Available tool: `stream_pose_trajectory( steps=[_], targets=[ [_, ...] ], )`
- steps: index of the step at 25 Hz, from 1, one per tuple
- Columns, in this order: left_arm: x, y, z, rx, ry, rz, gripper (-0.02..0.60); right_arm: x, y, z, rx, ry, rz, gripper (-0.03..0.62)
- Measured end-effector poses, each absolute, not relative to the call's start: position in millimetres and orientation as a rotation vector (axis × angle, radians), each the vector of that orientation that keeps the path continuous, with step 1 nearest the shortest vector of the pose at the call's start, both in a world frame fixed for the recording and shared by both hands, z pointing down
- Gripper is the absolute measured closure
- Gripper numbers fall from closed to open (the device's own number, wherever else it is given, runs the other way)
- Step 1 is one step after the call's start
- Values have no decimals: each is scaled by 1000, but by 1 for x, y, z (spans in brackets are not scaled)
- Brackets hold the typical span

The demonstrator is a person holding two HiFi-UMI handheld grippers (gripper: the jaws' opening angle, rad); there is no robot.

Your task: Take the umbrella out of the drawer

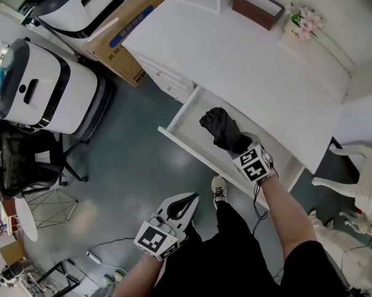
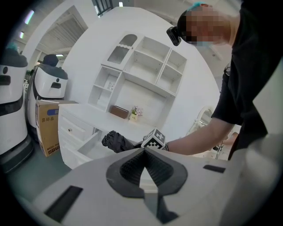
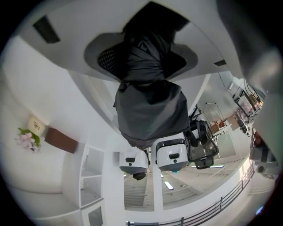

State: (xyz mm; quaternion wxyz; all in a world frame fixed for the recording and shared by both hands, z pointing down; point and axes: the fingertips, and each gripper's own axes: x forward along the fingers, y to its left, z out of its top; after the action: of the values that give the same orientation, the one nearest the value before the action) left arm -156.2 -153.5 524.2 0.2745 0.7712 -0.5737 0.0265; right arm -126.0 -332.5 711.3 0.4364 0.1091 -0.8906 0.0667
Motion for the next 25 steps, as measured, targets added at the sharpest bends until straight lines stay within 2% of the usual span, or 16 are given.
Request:
stream_pose_trajectory(
  steps=[11, 25],
  targets=[
    [-162, -123, 495, 2222, -1442, 108, 578, -115, -311, 615, 546, -2391, 290, 345],
    [-180, -67, 452, 2310, -1422, 59, 578, -99, -214, 482, 838, -2654, 515, 345]
  ],
)
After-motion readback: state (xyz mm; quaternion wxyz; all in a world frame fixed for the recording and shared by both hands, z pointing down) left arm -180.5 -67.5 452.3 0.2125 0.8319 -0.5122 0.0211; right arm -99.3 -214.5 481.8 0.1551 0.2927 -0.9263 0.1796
